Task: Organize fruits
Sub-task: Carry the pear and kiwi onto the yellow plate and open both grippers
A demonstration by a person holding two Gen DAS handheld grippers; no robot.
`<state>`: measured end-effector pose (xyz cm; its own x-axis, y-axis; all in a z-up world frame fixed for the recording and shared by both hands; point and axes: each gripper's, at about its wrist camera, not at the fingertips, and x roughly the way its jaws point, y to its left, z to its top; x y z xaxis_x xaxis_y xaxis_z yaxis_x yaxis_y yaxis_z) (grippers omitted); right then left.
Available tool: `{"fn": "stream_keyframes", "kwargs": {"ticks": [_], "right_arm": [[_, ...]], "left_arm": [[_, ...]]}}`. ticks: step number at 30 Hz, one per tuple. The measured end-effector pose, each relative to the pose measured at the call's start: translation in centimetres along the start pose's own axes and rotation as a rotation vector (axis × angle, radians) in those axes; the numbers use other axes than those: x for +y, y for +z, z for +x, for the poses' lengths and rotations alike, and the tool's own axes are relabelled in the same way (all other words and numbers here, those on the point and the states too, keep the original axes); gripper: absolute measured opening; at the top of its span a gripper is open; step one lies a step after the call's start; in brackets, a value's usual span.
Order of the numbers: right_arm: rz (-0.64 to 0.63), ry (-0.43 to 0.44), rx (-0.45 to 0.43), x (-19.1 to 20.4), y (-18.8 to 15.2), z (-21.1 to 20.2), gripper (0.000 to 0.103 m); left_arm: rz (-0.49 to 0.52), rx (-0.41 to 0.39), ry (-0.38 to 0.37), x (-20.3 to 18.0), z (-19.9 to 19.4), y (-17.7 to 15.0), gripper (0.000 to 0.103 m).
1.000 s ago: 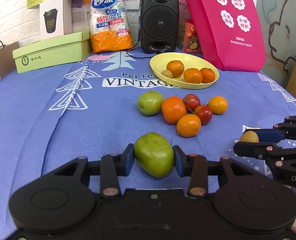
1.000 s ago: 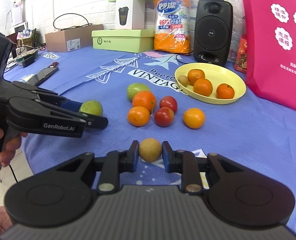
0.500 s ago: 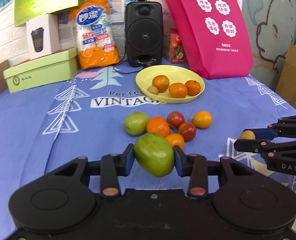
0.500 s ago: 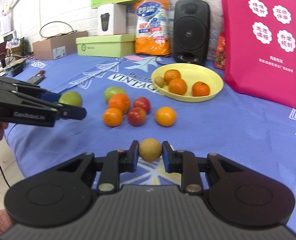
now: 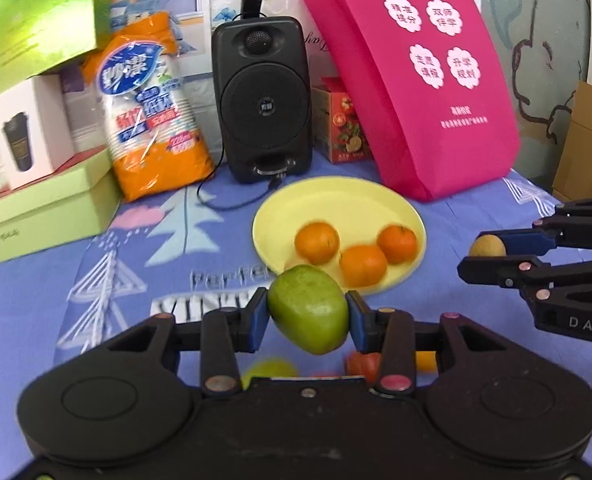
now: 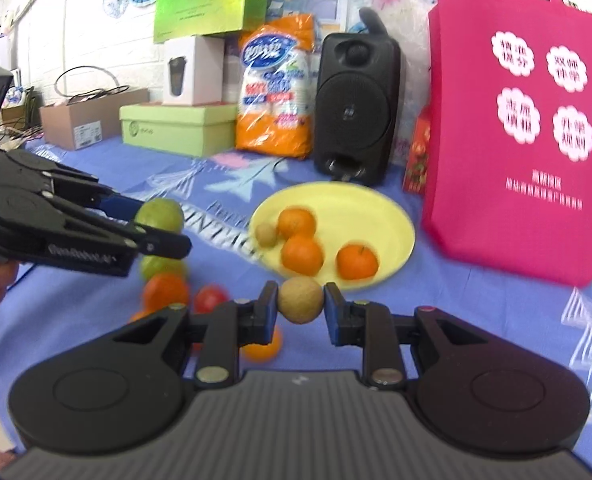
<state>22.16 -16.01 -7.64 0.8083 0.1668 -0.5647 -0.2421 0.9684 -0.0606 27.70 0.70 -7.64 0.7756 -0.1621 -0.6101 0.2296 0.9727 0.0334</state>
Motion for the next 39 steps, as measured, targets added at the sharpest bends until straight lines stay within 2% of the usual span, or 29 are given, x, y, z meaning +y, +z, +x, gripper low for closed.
{"fn": "stream_keyframes", "kwargs": {"ticks": [4, 10, 13, 23, 30, 36, 39], "right_arm": [[0.031, 0.009, -0.011, -1.7, 2.4, 2.8, 0.024], [0.008, 0.011, 0.035, -2.6, 4.3, 7.5, 0.024], [0.006, 0.015, 0.055, -2.8, 4.5, 9.6, 0.024], [0.048, 0.032, 0.081, -3.8, 3.9, 13.7, 0.024], [0.060, 0.025, 0.085, -4.0, 3.6, 14.0, 0.026], [0.048, 0.022, 0.076, -3.8, 3.4, 12.6, 0.027], [0.055, 0.022, 0.073, -3.7, 3.2, 11.7, 0.031]], "left_arm": [[-0.044, 0.011, -0.021, 1.0, 3.3, 2.8, 0.040], [-0.069, 0.049, -0.024, 1.9, 8.7, 5.7, 0.040], [-0.053, 0.070, 0.001, 2.1, 11.3, 6.4, 0.040], [-0.103, 0.142, -0.003, 3.5, 17.2, 7.1, 0.040], [-0.070, 0.134, 0.020, 3.0, 17.1, 7.1, 0.045], [-0.035, 0.107, 0.046, 2.7, 14.3, 6.9, 0.046], [-0.032, 0.093, 0.055, 3.0, 12.5, 6.6, 0.046]]}}
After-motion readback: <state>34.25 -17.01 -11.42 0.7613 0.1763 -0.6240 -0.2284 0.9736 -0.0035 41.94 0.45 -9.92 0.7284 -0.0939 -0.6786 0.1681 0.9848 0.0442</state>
